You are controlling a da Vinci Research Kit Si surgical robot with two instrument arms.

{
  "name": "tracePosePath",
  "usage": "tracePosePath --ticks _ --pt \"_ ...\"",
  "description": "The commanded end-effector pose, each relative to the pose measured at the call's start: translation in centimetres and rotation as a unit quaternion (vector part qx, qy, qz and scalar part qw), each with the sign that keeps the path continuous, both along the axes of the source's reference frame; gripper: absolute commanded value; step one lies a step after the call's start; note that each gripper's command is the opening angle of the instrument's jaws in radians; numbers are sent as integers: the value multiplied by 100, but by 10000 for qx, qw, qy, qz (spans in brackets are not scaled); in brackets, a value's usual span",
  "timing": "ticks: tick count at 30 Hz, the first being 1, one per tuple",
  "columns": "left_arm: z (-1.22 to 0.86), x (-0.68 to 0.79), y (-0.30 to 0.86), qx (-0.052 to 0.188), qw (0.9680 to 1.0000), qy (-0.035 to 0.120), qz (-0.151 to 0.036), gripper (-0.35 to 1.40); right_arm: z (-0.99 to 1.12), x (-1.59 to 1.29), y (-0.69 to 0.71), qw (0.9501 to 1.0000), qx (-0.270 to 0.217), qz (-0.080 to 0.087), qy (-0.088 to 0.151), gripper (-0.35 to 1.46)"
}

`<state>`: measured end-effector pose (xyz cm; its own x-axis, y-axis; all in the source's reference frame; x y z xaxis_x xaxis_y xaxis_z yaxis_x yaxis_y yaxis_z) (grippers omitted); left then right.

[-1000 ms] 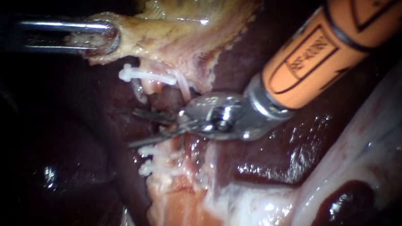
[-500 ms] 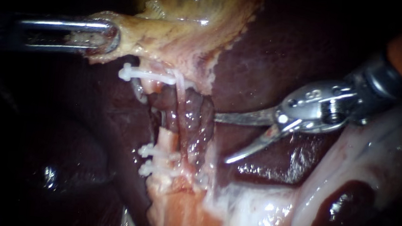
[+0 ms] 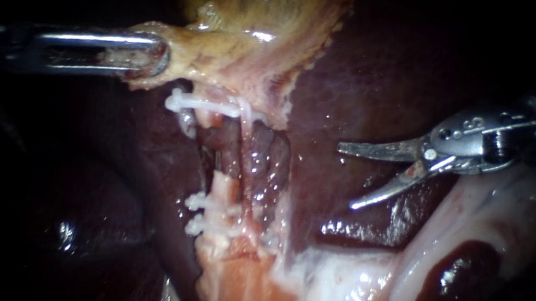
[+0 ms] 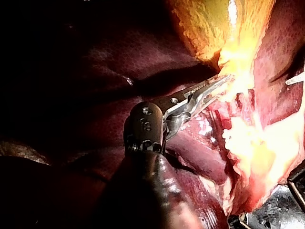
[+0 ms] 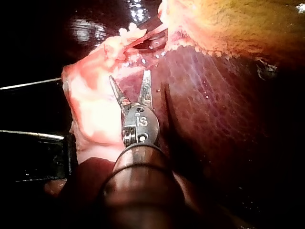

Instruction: Go back from the cut left tube

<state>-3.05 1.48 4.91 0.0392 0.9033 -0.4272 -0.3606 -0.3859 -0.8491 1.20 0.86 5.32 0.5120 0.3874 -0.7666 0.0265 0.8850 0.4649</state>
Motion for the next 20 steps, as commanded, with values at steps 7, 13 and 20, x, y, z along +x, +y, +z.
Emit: tracePosePath --ticks 7,13,20 --pt "31 -21 -5 -81 9999 21 77 -35 0 0 0 10000 4 -3 1 145" --pt "37 -26 -6 -56 9999 33 92 -35 0 -1 0 10000 4 -2 0 145" --pt "32 -21 -5 -45 9999 23 104 -35 1 7 1 10000 57 -58 36 141"
